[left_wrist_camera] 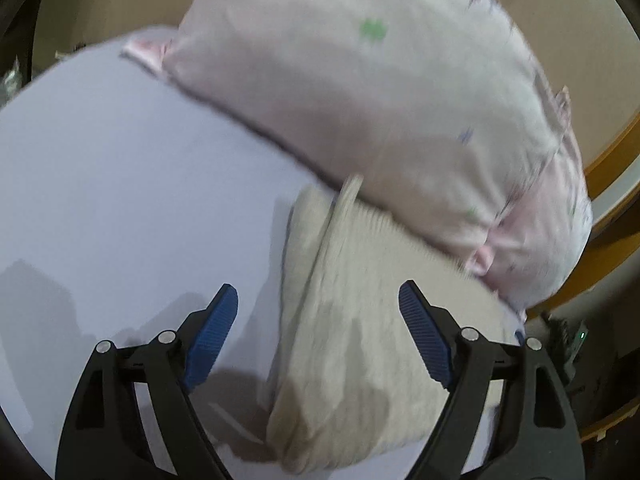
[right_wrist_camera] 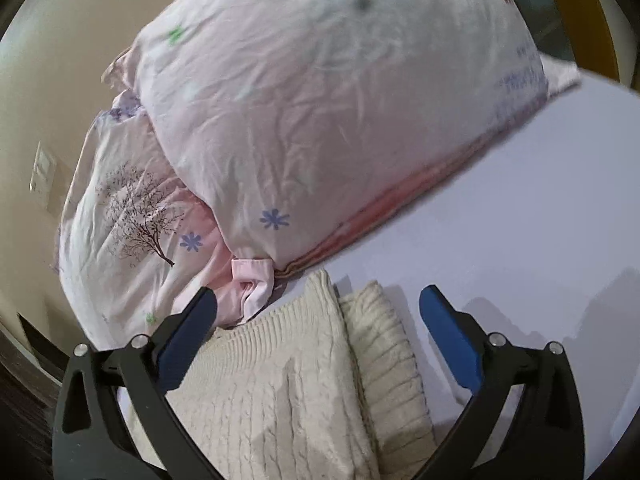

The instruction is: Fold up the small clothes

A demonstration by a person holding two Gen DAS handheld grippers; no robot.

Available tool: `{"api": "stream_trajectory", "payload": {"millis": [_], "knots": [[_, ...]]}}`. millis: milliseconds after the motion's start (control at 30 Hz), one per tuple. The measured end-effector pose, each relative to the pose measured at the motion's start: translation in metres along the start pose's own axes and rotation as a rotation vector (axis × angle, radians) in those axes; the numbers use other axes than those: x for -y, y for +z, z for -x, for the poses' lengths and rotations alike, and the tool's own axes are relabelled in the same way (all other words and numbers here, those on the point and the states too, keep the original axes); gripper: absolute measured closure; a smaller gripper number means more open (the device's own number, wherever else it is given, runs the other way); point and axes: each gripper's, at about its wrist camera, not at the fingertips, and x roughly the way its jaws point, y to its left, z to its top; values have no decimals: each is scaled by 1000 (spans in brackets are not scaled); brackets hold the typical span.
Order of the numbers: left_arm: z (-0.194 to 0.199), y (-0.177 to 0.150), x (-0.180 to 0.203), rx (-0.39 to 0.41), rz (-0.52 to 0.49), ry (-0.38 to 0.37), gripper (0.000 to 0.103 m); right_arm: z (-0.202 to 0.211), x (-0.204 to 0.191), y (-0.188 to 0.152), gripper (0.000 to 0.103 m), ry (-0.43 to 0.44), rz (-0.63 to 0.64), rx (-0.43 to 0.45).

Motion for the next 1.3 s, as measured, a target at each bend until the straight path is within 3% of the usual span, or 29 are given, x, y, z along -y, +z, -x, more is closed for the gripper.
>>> {"api": "stream_trajectory", "payload": {"millis": [67,133,200,267,367,433,500,600,700,767,800,867,933,967,1033,1067,1133,1200,1300], "knots": [[-14,-7,-1,-47,17,3,29,-1,4,0,2,11,-16,-13],[-16,-11,2,-34,9,7,38,-3,6,-1,2,24,-24,-22],[-24,-17,2,-80,48,-37,65,4,11,0,2,55,-36,-27],[-29,-23,4,-81,96,-56,82,0,7,1,2,78,-42,-32],[-27,-26,6,-79,194,-158,86,1,4,3,2,109,-38,-42],[-21,-23,29,-53,187,-227,87,3,1,6,2,131,-38,-43],[-11,-16,76,-18,117,-322,87,10,-1,10,2,148,-32,-29],[-21,-19,166,-31,-11,-491,87,20,-6,15,2,147,0,8],[-69,-45,253,-130,-120,-601,87,26,-5,20,2,105,47,28],[-115,-69,297,-248,-166,-585,85,23,1,25,2,73,51,2],[-146,-86,321,-346,-199,-568,85,21,7,27,2,66,39,-14],[-166,-101,332,-440,-186,-611,86,18,21,33,2,62,-15,-65],[-153,-99,325,-420,-172,-724,85,17,31,38,2,86,-61,-115],[-144,-95,320,-377,-184,-730,84,16,34,39,2,93,-73,-138],[-112,-80,298,-245,-212,-687,61,11,37,39,2,91,-77,-223],[-98,-73,281,-186,-212,-589,45,6,37,38,2,82,-70,-266],[-90,-68,258,-146,-222,-403,43,-4,36,31,2,52,-46,-352],[-91,-67,237,-148,-237,-278,42,-14,30,24,2,47,-14,-420],[-94,-80,211,-200,-212,-199,35,-27,21,13,2,63,19,-491]]}}
